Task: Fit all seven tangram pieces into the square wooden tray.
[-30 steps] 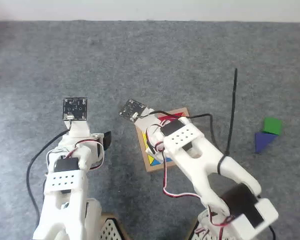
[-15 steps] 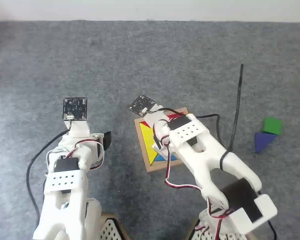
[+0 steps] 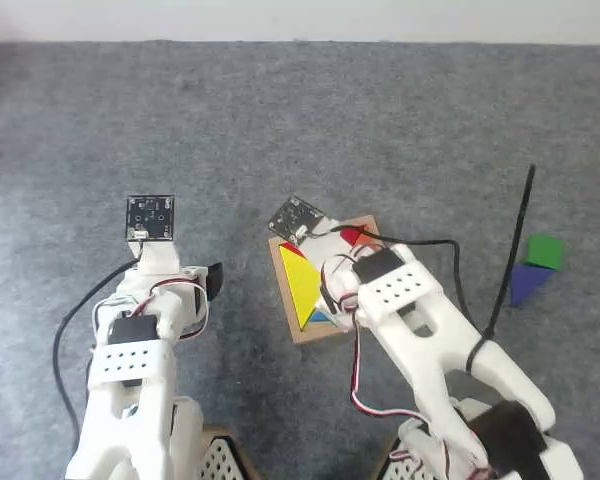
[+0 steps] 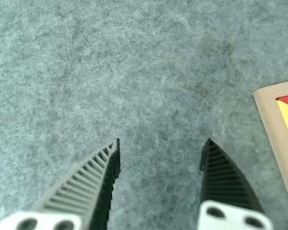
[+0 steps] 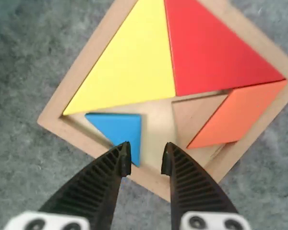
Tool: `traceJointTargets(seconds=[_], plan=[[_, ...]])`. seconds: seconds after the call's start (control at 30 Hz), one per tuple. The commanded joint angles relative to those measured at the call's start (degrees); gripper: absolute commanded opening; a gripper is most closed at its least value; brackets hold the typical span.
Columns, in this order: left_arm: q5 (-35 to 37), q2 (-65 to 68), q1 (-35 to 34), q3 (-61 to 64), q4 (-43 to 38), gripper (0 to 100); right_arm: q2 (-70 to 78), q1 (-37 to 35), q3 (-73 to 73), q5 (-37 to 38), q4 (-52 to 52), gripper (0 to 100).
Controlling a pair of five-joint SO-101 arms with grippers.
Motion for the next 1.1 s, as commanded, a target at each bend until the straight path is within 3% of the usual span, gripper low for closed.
traceJointTargets(seconds=[0.0,0.37,0.6,1.07], plan=[[-0.5,-0.7,-0.2,-0.4,-1.1,27,-2.3,-0.7,1.1,-0.6,0.4,11.8],[-0.5,-0.7,-0.2,-0.3,-1.1,27,-2.2,-10.4,3.7,-4.4,-3.7,11.8],[-0.5,-0.7,-0.2,-0.3,-1.1,27,-5.8,-2.9,-1.2,-1.8,1.4,11.8],[-0.5,-0.7,-0.2,-0.3,-1.1,27,6.5,-2.7,-1.8,-1.0,-6.0,11.8]])
